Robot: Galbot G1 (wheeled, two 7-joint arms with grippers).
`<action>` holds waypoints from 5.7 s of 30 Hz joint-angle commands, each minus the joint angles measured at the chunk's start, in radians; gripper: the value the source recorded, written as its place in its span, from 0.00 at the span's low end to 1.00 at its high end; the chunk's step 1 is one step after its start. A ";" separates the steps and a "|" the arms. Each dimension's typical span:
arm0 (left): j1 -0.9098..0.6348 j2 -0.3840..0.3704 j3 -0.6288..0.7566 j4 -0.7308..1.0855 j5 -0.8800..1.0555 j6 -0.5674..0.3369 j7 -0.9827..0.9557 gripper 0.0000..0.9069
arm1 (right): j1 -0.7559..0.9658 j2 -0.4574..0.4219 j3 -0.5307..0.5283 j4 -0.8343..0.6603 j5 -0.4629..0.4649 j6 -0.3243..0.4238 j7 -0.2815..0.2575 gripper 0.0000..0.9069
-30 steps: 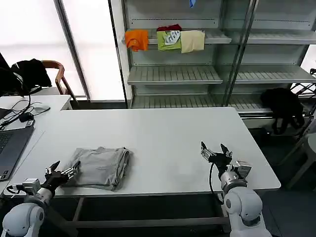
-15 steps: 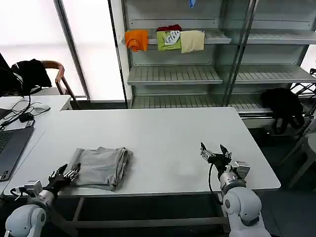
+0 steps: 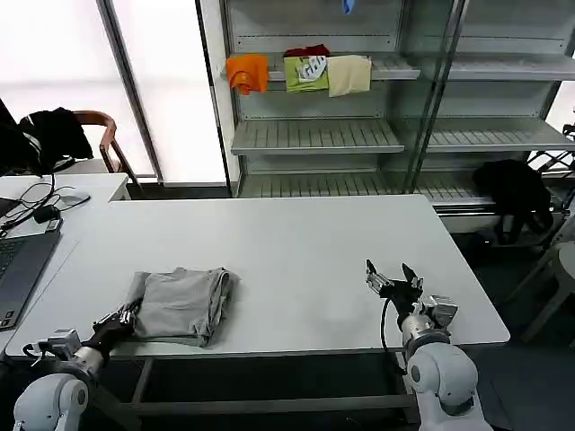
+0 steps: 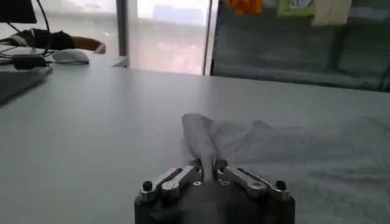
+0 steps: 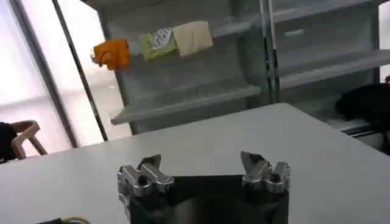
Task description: Fold and organize the clothes.
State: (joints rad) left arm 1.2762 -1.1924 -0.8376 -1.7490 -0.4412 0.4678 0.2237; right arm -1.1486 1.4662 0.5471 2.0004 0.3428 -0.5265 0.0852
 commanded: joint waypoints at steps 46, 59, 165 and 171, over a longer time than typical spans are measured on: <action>-0.080 -0.087 0.307 -0.357 0.850 -0.079 0.073 0.03 | -0.132 -0.061 0.103 0.032 0.076 0.043 -0.008 1.00; -0.295 -0.088 0.596 -0.119 0.445 -0.041 -0.198 0.03 | -0.147 -0.070 0.117 0.062 0.077 0.031 -0.005 1.00; -0.044 -0.015 0.231 -0.158 0.200 -0.142 -0.173 1.00 | -0.032 -0.019 -0.084 -0.081 0.021 -0.051 -0.061 1.00; -0.027 -0.005 0.184 -0.149 0.082 -0.194 -0.178 1.00 | -0.075 -0.086 -0.022 -0.015 -0.211 0.058 -0.113 1.00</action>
State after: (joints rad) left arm 1.2348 -1.1945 -0.6203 -1.9129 -0.2578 0.3340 0.0599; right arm -1.1450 1.4839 0.4305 1.9020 0.5248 -0.5624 0.0926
